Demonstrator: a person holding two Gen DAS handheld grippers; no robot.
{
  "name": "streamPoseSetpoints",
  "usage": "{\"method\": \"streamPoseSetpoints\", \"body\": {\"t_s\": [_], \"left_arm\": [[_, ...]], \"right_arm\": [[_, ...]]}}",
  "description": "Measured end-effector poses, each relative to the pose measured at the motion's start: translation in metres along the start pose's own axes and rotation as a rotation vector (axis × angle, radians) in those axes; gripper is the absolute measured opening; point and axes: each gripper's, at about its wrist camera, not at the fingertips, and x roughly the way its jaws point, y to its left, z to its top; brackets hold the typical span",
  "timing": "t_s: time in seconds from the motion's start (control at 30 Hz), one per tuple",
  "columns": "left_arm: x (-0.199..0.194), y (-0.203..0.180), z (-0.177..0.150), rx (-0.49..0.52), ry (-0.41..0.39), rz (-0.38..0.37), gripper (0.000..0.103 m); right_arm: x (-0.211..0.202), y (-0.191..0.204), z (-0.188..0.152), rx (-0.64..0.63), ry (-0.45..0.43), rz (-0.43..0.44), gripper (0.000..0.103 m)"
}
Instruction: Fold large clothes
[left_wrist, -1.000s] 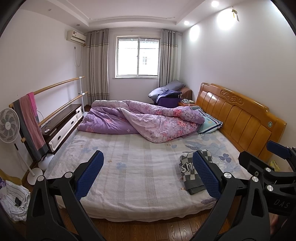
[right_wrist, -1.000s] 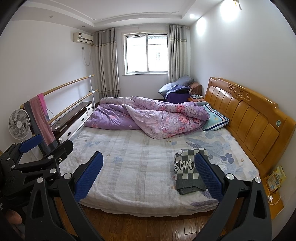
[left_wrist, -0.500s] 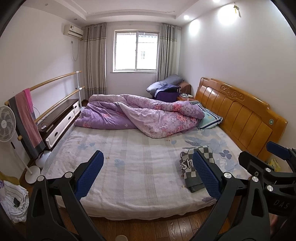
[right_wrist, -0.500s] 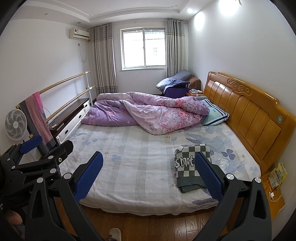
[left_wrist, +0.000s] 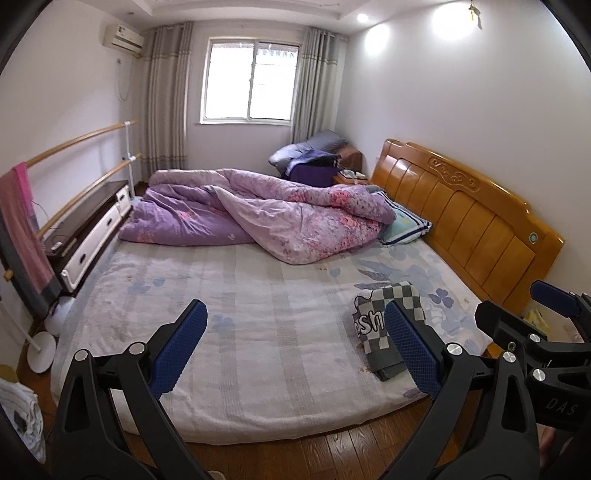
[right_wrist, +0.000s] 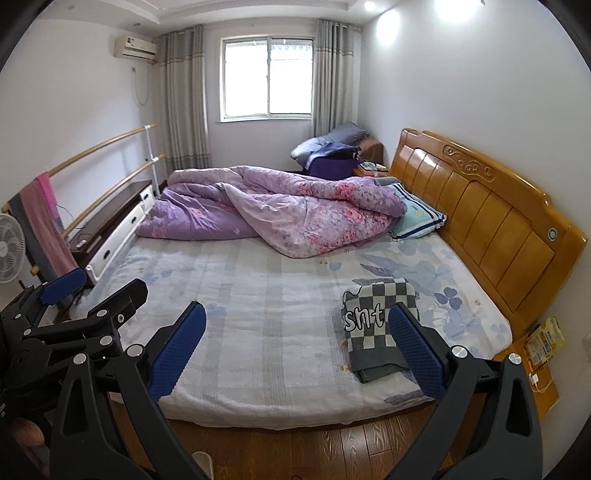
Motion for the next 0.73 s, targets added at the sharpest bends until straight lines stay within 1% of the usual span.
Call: {"method": "streamPoseSetpoints", "body": {"t_s": [0.07,0.17,0.27,0.37,0.47,0.57,0.67,0.73], "left_arm": [[0.016,0.022,0.009,-0.001,0.023,-0.025,0.097],[0.036,0.048,0.023,-0.003,0.047,-0.054,0.097],[0.056,0.083,0.036,0.003,0.072,-0.094,0.097],[0.071,0.116,0.048,0.009,0.079,-0.109,0.097],[0.086,0.148,0.057,-0.007,0.09,-0.12,0.097],[0.101,0.189,0.061,-0.036,0.104,-0.111,0.097],[0.119,0.238,0.054,-0.09,0.126,-0.071,0.097],[0.134,0.278,0.042,-0.135,0.16,-0.029,0.097]], "right_arm": [[0.012,0.013,0.008,0.015,0.02,-0.019,0.095],[0.031,0.043,0.023,0.005,0.044,-0.059,0.095],[0.046,0.07,0.035,0.006,0.061,-0.09,0.095],[0.065,0.097,0.047,0.013,0.082,-0.107,0.095],[0.085,0.128,0.059,0.001,0.096,-0.114,0.095],[0.109,0.16,0.067,-0.024,0.109,-0.106,0.095],[0.144,0.197,0.068,-0.056,0.14,-0.072,0.095],[0.176,0.229,0.063,-0.092,0.173,-0.041,0.095]]}}
